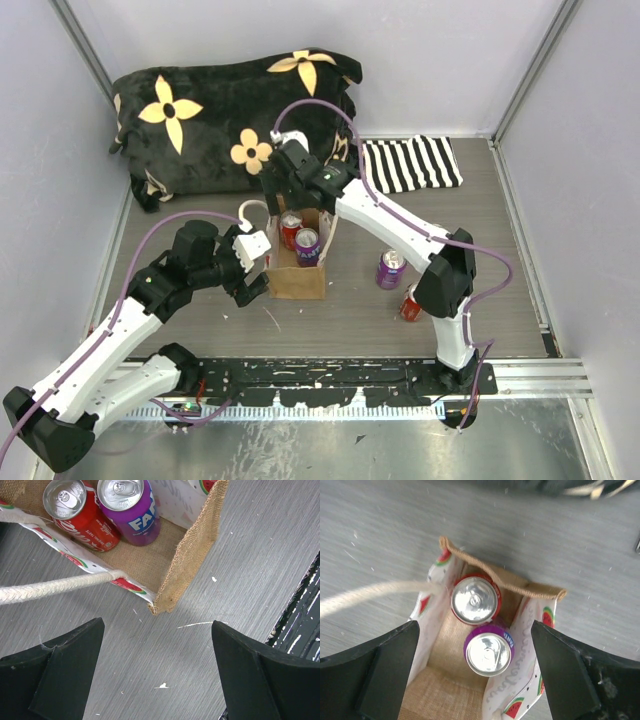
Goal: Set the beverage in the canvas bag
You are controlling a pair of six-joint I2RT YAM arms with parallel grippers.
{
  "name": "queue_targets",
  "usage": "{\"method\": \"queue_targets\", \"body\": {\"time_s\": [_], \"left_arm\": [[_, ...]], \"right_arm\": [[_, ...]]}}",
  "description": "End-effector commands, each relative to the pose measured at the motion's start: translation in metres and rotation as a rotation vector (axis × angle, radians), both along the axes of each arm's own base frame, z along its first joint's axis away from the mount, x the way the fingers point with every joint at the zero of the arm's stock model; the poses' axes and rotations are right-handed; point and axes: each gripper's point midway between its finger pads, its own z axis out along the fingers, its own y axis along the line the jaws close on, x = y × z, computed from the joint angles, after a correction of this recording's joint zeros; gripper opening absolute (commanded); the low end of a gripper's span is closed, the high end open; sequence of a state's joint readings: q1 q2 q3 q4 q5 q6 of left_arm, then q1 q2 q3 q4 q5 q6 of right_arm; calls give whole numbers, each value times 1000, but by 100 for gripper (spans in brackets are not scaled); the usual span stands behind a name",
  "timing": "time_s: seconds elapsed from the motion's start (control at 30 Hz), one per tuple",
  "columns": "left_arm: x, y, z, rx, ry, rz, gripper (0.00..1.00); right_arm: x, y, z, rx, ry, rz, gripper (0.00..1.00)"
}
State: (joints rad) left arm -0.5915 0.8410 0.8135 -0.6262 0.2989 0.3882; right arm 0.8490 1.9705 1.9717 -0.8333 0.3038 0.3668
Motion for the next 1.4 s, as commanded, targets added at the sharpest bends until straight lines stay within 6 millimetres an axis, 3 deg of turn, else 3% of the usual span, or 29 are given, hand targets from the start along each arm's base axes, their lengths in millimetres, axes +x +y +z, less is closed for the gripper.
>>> {"method": "queue_targets", "body": {"time_s": [0.0, 0.1, 0.2, 0.3, 0.47, 0.63, 0.77, 0.9, 1.17, 1.37], "left_arm": [[1, -3, 4, -23, -1, -3, 95], [1, -3, 4, -23, 1, -2, 95], [0, -3, 5, -22, 0, -3, 95], [0, -3, 5, -22, 0, -4, 95], [0, -3, 5, -24, 3, -5, 95], [0, -4, 5, -25, 8, -6, 95], [0, -4, 4, -25, 14, -8, 95], [0, -5, 4, -26, 15, -8, 95], [0, -4, 5, -22, 14, -7, 95], [0, -4, 5, -20, 17, -7, 95]], "right_arm": [[18, -12, 107, 123, -221, -46, 100], [35, -46, 127, 140, -221, -131, 96], [44, -103, 120, 86, -156, -244, 88], [42, -163, 97, -8, -66, -349, 86], [17, -246, 56, -109, 80, -483, 87], [-13, -303, 18, -94, 181, -594, 87], [-29, -329, -9, -113, 255, -638, 87], [-34, -342, -31, -101, 291, -660, 87], [-34, -335, -76, -40, 363, -651, 87], [-30, -335, -91, -45, 375, -653, 86]]}}
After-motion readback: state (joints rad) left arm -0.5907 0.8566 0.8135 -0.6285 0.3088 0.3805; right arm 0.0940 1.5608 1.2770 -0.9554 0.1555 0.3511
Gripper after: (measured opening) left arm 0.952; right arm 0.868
